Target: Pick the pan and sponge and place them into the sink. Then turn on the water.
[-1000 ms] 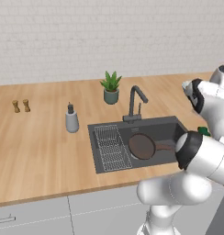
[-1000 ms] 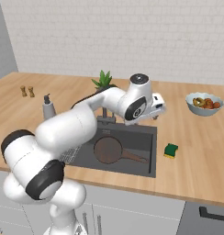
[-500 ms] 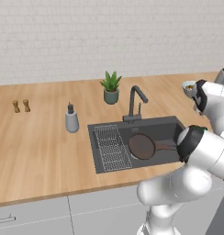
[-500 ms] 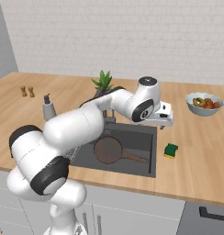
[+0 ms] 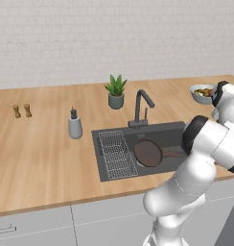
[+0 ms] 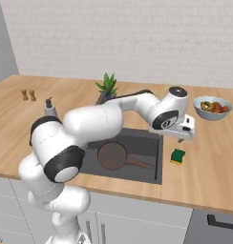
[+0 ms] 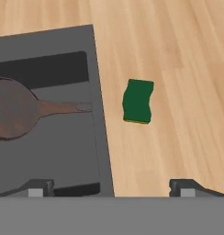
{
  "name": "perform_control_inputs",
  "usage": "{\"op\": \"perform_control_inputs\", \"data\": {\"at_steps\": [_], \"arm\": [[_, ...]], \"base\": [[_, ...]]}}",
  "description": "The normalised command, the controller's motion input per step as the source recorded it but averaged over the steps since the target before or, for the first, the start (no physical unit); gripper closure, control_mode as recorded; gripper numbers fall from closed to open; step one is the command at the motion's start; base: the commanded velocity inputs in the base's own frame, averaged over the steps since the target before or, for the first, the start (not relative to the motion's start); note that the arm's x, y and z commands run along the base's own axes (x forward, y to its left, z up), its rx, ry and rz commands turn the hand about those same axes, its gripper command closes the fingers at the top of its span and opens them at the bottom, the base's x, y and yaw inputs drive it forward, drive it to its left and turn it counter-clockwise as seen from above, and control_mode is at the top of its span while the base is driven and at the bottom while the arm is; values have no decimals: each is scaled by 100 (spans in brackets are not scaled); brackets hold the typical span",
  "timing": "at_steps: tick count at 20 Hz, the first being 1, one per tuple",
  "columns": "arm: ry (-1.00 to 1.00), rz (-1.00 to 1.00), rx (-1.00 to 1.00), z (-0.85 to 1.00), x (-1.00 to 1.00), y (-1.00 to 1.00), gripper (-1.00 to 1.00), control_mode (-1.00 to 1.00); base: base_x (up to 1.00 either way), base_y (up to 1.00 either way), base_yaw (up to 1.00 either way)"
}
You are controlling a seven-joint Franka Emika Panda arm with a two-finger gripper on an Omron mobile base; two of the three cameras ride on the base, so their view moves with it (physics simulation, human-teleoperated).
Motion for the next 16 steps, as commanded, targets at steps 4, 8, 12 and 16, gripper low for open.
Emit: {"op": "perform_control_inputs", "data": {"at_steps": [4, 8, 12, 16], "arm": [[0, 0, 0, -62, 24, -2, -100, -100], [8, 0, 3, -52, 36, -15, -100, -100], [9, 0, 6, -44, 34, -26, -100, -100], [7, 0, 11, -39, 29, -42, -100, -100]], "base": [[0, 0, 0], [0, 0, 0], [0, 0, 0], [0, 0, 0]]}}
